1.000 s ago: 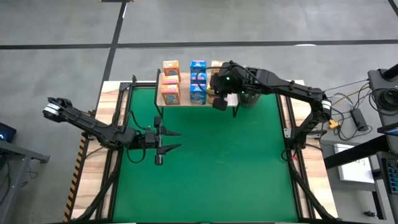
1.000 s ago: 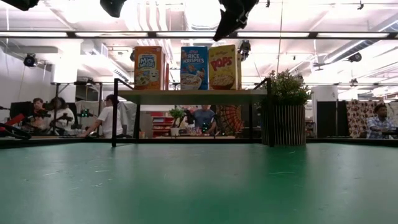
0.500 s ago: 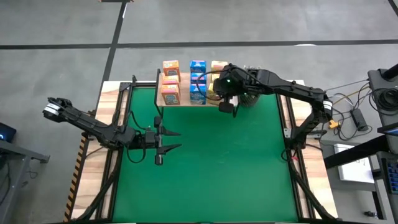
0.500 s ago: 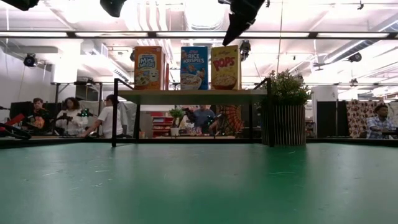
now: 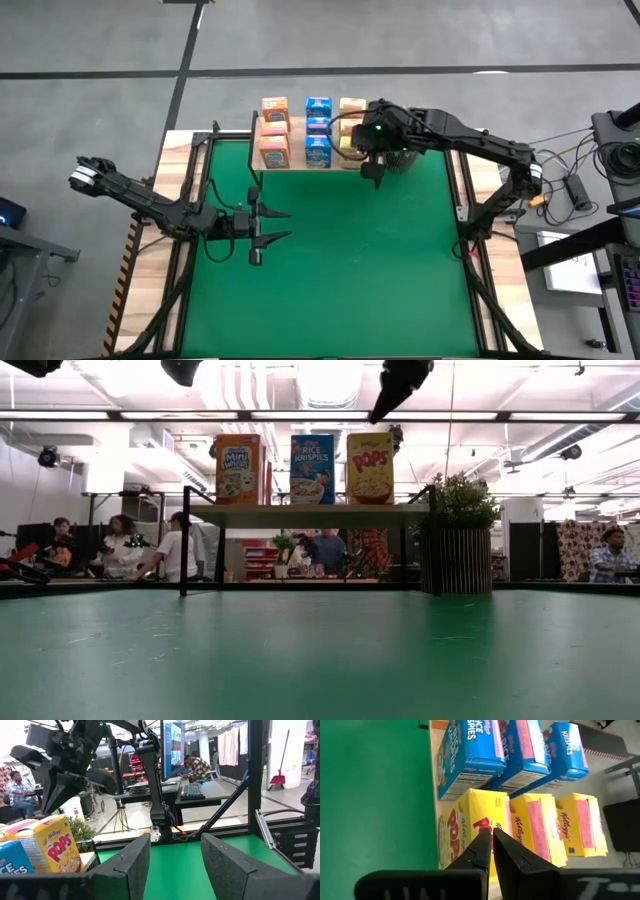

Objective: Stack cereal on shelf
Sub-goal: Put the yellow cereal box on the shelf

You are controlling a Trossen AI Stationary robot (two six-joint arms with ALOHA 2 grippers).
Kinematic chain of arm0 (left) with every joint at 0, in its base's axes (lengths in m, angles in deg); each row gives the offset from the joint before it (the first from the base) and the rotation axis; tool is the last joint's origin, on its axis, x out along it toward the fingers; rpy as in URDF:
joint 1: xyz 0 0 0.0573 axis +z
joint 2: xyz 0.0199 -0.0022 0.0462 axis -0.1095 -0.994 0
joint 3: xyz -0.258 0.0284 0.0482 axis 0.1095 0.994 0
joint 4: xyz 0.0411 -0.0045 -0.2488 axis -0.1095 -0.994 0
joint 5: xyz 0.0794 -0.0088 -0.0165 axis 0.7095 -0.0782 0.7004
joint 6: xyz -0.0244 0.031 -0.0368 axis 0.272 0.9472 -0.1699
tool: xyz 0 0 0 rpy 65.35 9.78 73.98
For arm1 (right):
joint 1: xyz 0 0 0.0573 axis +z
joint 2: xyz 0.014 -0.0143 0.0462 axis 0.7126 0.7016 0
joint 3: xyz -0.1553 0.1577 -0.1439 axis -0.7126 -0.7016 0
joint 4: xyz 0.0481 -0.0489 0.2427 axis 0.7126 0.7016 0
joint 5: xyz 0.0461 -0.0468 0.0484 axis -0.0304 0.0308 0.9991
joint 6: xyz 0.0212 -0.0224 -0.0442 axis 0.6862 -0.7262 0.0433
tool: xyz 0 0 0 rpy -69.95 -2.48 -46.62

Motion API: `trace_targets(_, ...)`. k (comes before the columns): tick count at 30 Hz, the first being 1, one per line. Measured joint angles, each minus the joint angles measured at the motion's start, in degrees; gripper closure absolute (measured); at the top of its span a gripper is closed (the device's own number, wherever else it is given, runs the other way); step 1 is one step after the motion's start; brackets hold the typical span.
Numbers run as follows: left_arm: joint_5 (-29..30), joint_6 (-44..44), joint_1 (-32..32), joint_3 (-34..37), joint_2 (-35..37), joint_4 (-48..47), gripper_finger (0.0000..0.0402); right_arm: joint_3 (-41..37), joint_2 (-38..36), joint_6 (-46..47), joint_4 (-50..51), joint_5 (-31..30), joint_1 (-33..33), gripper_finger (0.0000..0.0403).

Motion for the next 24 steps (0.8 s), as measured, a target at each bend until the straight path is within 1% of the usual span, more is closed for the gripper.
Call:
trace_targets(3, 0.0, 0.1, 0.0, 0.0, 0.0, 0.0, 0.0242, 0.0, -0.4, 1.7, 1.4, 1.3, 0.1, 0.0394)
trace_targets(7, 0.0, 0.1, 0.0, 0.0, 0.0, 0.0, 0.0242, -0.1, -0.2, 5.4, 4.8, 6.9, 0.1, 0.0394)
trace_targets(9, 0.0, 0.3, 0.0, 0.0, 0.0, -0.1, 0.0242, -0.8, -0.1, 6.9, 4.6, 9.1, 0.4, 0.0394)
trace_targets(14, 0.0, 0.4, 0.0, 0.0, 0.0, -0.7, 0.0242, -5.8, 0.0, 8.8, 2.8, 9.9, 2.8, 0.0394)
trace_targets(17, 0.0, 0.4, 0.0, 0.0, 0.0, -1.0, 0.0242, -10.1, 0.0, 9.4, -0.6, 6.4, 4.8, 0.0394)
trace_targets(20, 0.0, 0.4, 0.0, 0.0, 0.0, -1.0, 0.0242, -14.3, 0.0, 9.3, -5.2, -0.9, 8.2, 0.0394)
trace_targets(21, 0.0, 0.4, 0.0, 0.0, 0.0, -1.0, 0.0242, -15.5, 0.0, 9.2, -6.7, -2.5, 9.3, 0.0394)
trace_targets(24, 0.0, 0.4, 0.0, 0.0, 0.0, -1.0, 0.0242, -18.0, 0.0, 10.1, -8.2, -5.1, 12.2, 0.0394)
